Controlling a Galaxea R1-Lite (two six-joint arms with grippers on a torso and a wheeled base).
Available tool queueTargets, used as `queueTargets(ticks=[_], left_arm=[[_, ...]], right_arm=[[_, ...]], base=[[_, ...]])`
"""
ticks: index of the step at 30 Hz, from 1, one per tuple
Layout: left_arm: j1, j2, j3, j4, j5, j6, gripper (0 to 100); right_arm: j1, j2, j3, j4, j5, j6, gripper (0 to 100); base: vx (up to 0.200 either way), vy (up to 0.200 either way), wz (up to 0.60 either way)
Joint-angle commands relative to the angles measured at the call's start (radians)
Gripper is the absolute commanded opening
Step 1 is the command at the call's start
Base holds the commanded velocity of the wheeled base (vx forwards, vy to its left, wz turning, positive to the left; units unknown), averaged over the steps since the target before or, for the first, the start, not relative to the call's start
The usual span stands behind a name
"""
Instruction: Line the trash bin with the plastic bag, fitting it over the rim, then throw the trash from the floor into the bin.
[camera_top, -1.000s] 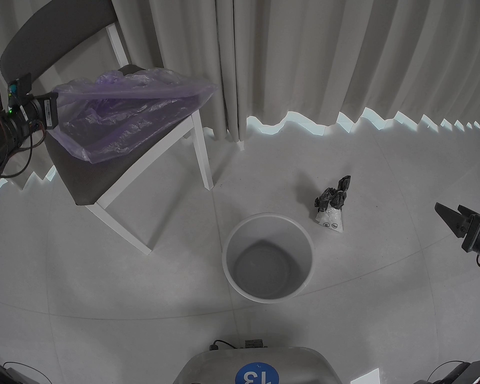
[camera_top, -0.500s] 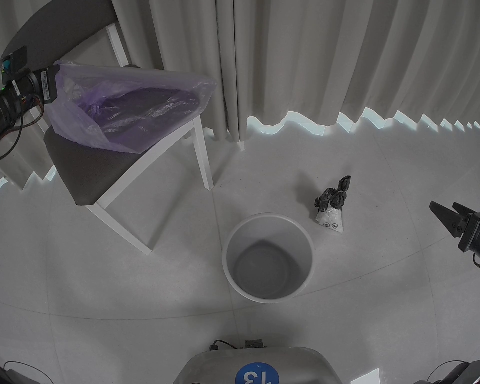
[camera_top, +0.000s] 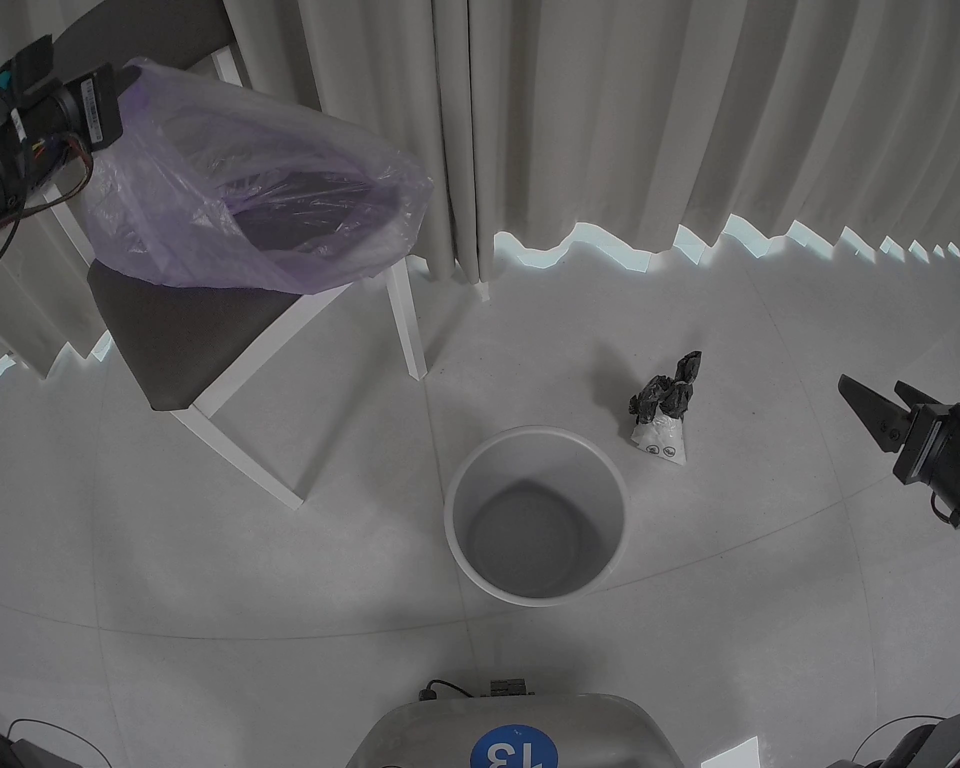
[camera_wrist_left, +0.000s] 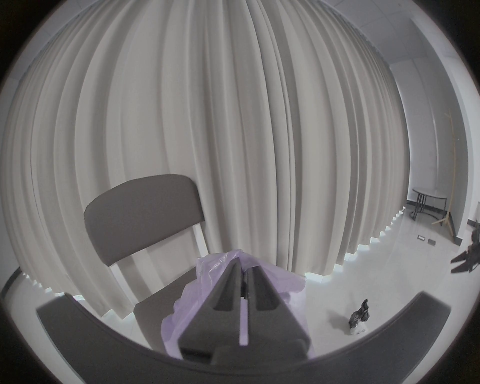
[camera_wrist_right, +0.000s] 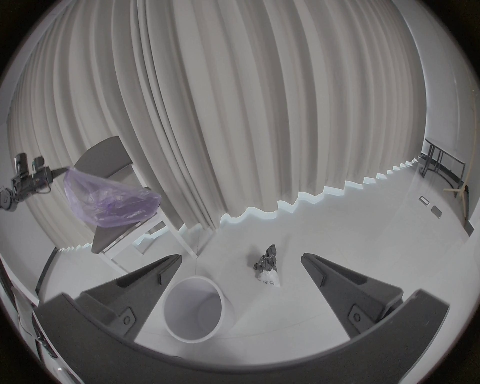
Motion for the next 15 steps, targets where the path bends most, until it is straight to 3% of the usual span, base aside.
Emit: queueTargets(ticks=[1, 7, 15], left_arm=[[-0.027, 0.011, -0.029, -0.001, 0.001, 0.000, 0], [-0.088, 0.015, -0.062, -0.001, -0.001, -0.012, 0], [-0.165, 0.015, -0.067, -0.001, -0.007, -0.012, 0]], right_arm=[[0.023, 0.022, 0.006, -0.002, -0.001, -0.001, 100], [0.088, 0.042, 0.000, -0.005, -0.007, 0.008, 100], [0.155, 0.109, -0.009, -0.062, -0.068, 0.028, 100]], base=[[0.000, 0.000, 0.00], [0.000, 0.000, 0.00], [0.000, 0.000, 0.00]])
